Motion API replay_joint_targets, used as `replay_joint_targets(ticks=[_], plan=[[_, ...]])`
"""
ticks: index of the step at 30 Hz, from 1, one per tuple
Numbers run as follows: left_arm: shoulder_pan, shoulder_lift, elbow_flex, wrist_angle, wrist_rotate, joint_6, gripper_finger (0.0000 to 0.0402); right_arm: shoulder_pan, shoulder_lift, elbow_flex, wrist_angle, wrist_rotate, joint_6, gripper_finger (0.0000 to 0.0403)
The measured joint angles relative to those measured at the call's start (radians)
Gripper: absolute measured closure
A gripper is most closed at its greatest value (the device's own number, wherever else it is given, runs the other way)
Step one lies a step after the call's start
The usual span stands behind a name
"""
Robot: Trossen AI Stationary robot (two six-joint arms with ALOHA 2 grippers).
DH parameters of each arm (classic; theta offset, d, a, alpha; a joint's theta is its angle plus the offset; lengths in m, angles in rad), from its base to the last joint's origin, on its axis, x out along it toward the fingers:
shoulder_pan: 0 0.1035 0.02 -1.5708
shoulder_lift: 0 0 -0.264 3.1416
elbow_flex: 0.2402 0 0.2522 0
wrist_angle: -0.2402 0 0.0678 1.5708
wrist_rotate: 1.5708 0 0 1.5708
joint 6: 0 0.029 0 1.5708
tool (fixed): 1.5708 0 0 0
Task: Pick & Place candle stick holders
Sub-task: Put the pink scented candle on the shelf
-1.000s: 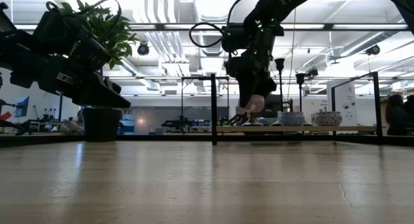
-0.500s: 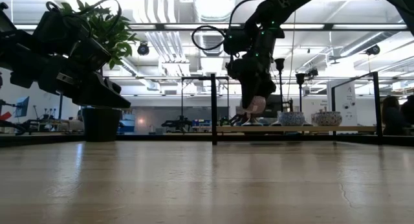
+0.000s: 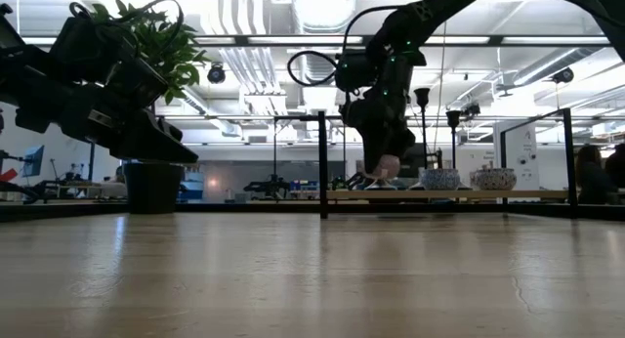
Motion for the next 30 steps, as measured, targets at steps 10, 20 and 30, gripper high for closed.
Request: replay_joint_targets(ticks=[10, 20, 30], plan=[[0.0, 0.0, 0.0, 0.0, -0.003, -0.002, 0.0392, -0.027, 0.0, 0.0, 0.029, 0.023, -0.014, 0.0111], [0.0, 0.0, 0.0, 0.0, -0.003, -0.002, 0.0392, -0.028, 0.031, 0.0, 0.024, 0.026, -0.048, 0.0111], [0.0, 0.0, 0.0, 0.0, -0.003, -0.017, 0.0392, -0.033, 0.048, -0.001, 0.022, 0.053, -0.081, 0.0111]])
